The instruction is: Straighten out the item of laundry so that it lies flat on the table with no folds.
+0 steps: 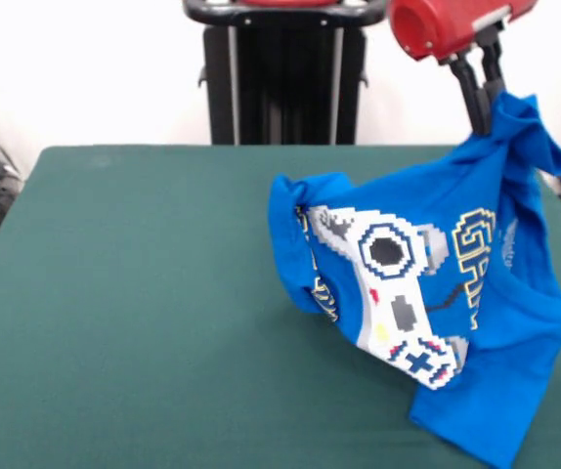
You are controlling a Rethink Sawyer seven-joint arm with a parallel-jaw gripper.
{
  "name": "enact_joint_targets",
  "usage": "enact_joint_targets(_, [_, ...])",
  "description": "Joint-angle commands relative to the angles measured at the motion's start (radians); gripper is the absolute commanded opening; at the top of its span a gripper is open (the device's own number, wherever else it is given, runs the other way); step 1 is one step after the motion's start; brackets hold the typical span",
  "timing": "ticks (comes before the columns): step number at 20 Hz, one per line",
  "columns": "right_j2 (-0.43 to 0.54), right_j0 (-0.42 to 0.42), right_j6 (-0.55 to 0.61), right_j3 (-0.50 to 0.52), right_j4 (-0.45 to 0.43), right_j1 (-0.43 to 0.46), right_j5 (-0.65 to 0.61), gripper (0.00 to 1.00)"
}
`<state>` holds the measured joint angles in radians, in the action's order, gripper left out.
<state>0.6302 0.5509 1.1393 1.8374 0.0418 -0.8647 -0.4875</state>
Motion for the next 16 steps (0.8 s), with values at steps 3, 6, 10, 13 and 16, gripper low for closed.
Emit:
enact_joint_targets(3, [-0.092, -0.071, 0.277, 0.027, 0.077, -0.016, -0.158, 0.0])
enact_joint_targets(6, [-0.102, -0.087, 0.294, 0.034, 0.101, -0.037, -0.165, 0.0])
enact_joint_targets(10, [-0.131, -0.109, 0.308, 0.036, 0.125, -0.064, -0.199, 0.0])
enact_joint_targets(13, [-0.149, -0.121, 0.312, 0.043, 0.14, -0.089, -0.23, 0.0])
enact_joint_targets(16, [-0.162, -0.131, 0.309, 0.051, 0.154, -0.11, -0.249, 0.0])
